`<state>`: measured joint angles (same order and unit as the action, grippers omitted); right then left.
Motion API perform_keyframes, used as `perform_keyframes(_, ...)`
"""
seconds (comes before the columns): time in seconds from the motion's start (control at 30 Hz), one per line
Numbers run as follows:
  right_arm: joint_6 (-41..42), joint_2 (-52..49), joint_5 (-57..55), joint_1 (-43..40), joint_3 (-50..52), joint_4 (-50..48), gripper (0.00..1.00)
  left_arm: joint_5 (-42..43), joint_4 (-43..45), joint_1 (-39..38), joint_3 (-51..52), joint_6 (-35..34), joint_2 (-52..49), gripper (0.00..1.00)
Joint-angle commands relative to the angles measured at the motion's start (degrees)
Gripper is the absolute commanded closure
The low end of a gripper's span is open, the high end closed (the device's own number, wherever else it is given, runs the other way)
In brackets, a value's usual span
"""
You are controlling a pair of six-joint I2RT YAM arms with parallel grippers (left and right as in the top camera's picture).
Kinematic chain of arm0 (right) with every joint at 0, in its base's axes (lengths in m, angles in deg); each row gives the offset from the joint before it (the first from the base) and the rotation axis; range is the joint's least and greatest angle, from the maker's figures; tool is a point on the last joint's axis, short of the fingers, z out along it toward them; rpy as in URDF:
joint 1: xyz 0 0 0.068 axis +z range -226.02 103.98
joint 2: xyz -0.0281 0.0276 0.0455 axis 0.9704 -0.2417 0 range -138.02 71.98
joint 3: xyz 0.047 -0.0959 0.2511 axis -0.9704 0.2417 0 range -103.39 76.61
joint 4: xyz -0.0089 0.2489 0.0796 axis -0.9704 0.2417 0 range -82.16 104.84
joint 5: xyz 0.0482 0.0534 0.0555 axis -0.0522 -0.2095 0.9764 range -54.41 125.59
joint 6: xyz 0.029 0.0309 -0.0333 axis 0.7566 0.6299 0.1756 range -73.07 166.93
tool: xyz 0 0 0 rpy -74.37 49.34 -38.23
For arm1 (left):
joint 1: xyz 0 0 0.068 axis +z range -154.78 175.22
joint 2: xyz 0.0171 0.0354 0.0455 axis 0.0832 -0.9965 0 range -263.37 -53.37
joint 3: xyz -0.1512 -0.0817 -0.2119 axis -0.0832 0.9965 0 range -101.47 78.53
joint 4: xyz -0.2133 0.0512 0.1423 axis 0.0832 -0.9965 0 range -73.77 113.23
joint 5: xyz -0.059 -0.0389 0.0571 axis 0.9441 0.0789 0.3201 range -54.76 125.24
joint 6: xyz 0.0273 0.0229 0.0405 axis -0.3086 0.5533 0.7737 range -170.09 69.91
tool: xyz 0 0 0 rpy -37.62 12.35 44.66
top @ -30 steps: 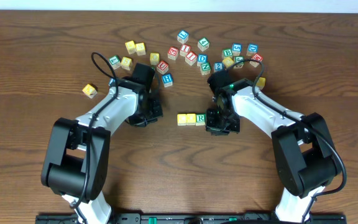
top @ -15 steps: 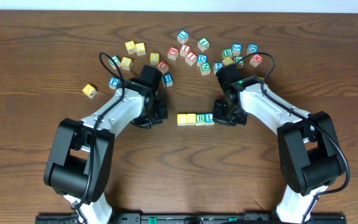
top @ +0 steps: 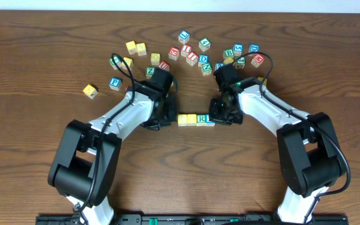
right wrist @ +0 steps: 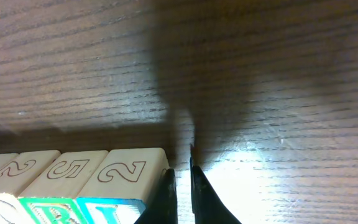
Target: Spell out CORL
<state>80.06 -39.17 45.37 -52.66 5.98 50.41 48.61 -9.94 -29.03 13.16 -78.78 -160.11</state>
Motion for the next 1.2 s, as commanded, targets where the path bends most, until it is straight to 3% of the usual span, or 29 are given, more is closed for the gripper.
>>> perform_keyframes(0.0,0.7,0.4,1.3,0.4,0.3,0.0,0.95,1.2,0.7,-0.2,0.3,-0.6,-0.3,0.92)
perform_keyframes(0.27,0.7,0.4,1.3,0.4,0.3,-0.2,0.94,1.2,1.0,-0.2,0.3,-0.5,-0.3,0.92)
perform_keyframes(0.43,0.7,0.4,1.3,0.4,0.3,-0.6,0.94,5.5,2.0,-0.2,0.3,-0.5,-0.4,0.92)
perform_keyframes(1.17,0.7,0.4,1.0,0.3,0.3,-1.2,0.94,5.5,2.6,-0.3,0.3,-0.5,-0.3,0.92)
